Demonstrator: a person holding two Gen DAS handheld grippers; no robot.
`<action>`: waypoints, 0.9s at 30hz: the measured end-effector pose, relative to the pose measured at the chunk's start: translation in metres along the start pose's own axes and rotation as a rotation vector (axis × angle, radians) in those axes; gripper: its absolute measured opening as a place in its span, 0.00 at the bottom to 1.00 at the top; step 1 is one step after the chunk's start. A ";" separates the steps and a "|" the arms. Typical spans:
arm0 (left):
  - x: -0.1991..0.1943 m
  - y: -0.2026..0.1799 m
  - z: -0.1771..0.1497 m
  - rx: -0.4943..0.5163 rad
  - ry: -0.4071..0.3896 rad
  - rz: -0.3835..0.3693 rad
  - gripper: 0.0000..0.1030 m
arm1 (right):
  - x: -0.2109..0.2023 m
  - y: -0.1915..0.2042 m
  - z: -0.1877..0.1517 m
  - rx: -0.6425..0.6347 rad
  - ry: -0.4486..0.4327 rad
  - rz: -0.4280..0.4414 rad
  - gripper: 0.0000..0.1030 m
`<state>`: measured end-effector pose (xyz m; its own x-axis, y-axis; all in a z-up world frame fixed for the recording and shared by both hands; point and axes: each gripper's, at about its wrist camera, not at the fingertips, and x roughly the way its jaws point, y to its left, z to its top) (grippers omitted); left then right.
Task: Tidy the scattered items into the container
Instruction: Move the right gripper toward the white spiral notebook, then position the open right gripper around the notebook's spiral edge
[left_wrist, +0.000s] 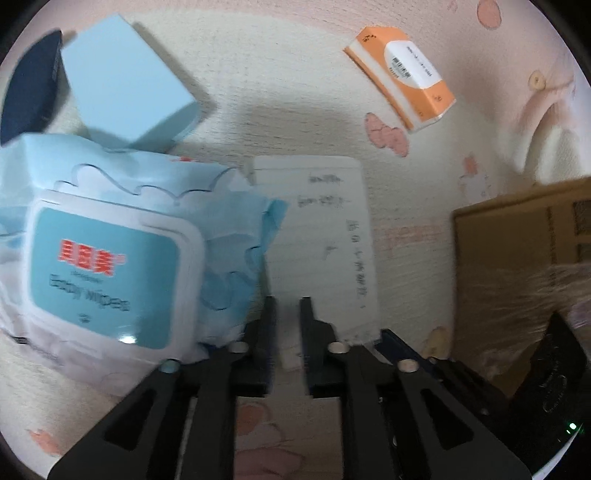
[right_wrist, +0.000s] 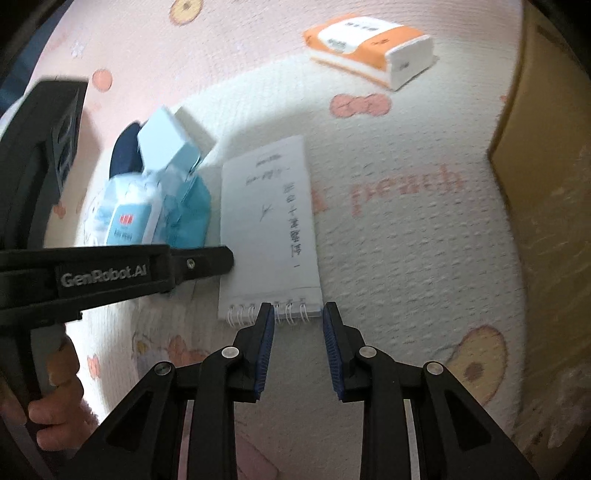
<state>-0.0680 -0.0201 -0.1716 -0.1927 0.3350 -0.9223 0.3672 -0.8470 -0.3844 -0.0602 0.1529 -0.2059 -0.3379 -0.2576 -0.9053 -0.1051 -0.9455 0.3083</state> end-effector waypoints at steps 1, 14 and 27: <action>0.001 -0.002 0.001 -0.003 -0.001 -0.028 0.34 | -0.003 -0.004 0.000 0.009 -0.009 0.002 0.23; 0.006 -0.042 0.012 0.139 0.009 -0.042 0.46 | -0.019 -0.008 0.018 0.082 -0.055 -0.106 0.29; -0.003 -0.051 0.091 0.388 -0.036 -0.018 0.49 | -0.008 0.004 -0.001 0.091 -0.010 -0.097 0.44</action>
<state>-0.1689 -0.0151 -0.1451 -0.2303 0.3426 -0.9108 -0.0071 -0.9366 -0.3505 -0.0567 0.1506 -0.1979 -0.3313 -0.1637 -0.9292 -0.2217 -0.9437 0.2453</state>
